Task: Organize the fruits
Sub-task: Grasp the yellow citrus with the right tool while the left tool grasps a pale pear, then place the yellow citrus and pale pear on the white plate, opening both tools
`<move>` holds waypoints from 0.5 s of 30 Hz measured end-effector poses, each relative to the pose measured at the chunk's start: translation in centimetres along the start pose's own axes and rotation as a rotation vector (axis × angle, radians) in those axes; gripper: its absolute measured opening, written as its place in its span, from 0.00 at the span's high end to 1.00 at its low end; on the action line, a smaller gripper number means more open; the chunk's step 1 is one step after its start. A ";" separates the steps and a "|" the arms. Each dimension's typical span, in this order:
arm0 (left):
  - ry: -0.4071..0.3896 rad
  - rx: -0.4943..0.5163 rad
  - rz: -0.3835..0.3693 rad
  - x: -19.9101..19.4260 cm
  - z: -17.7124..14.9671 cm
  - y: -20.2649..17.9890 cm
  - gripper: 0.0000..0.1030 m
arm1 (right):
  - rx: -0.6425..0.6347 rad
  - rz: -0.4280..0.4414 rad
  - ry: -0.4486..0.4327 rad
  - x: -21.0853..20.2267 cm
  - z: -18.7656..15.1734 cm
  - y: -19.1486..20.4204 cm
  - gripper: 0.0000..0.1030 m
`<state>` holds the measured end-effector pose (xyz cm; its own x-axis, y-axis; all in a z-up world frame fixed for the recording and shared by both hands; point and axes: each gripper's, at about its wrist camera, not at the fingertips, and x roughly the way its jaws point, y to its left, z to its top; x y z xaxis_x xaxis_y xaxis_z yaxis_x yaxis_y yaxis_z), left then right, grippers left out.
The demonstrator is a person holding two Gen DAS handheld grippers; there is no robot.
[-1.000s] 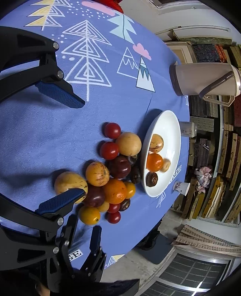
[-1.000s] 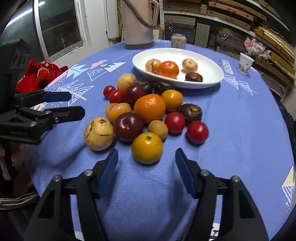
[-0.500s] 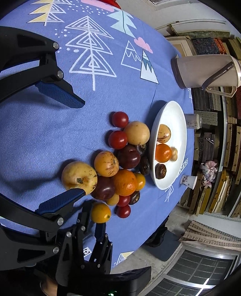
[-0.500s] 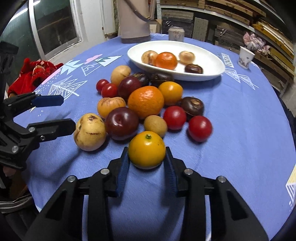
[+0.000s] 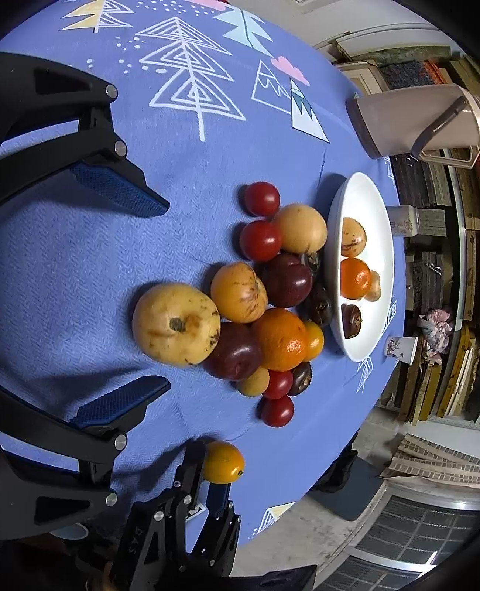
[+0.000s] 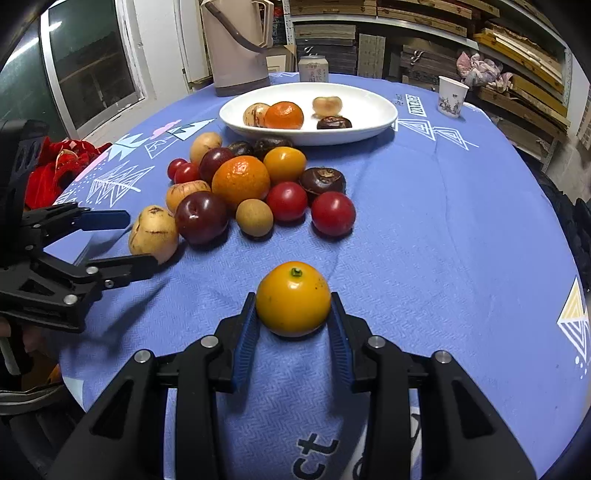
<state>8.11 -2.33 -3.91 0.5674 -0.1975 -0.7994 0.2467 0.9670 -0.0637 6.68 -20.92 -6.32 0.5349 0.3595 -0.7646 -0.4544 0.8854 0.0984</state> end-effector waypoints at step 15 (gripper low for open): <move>-0.018 0.022 -0.005 -0.2 -0.2 -0.6 0.57 | -0.011 0.015 -0.011 -0.5 -0.2 0.8 0.64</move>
<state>7.68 -2.87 -3.87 0.5803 -0.2050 -0.7882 0.2664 0.9623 -0.0542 5.88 -20.40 -6.05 0.5362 0.3757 -0.7559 -0.4699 0.8767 0.1024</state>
